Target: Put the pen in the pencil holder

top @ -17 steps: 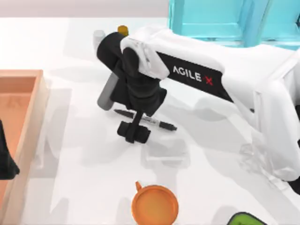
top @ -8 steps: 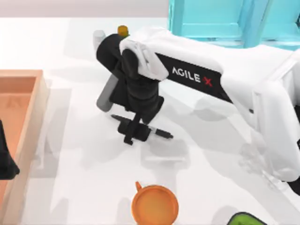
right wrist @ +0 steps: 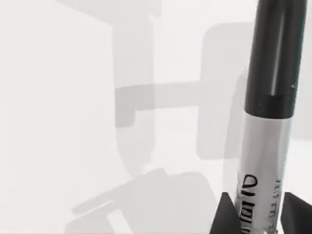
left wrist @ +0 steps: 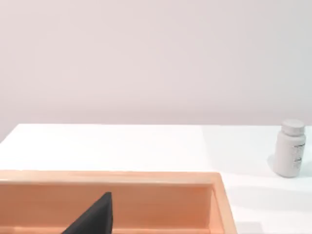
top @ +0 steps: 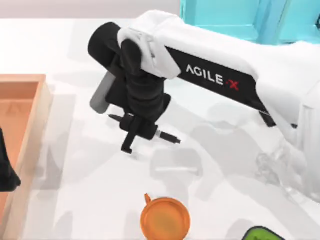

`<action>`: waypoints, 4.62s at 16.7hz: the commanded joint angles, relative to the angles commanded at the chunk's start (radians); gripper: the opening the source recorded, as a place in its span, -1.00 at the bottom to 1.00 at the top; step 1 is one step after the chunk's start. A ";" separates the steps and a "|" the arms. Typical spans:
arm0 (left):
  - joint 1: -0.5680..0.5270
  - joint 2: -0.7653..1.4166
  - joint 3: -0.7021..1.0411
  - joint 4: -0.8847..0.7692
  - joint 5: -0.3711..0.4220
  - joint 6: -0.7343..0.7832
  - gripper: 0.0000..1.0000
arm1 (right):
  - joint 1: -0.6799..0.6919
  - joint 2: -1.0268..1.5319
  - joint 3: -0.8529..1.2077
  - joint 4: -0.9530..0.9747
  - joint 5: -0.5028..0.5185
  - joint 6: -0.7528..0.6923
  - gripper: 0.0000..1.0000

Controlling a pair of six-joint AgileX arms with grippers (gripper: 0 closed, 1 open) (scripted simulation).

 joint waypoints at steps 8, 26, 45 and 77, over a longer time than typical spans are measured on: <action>0.000 0.000 0.000 0.000 0.000 0.000 1.00 | 0.167 -0.306 -0.138 -0.185 0.009 0.162 -1.00; 0.000 0.000 0.000 0.000 0.000 0.000 1.00 | -0.271 -0.413 -0.401 0.234 -0.522 0.020 -1.00; 0.000 0.000 0.000 0.000 0.000 0.000 1.00 | -1.462 -0.505 -0.994 1.189 -1.786 -0.393 -1.00; 0.000 0.000 0.000 0.000 0.000 0.000 1.00 | -1.453 -0.497 -0.973 1.090 -1.780 -0.481 1.00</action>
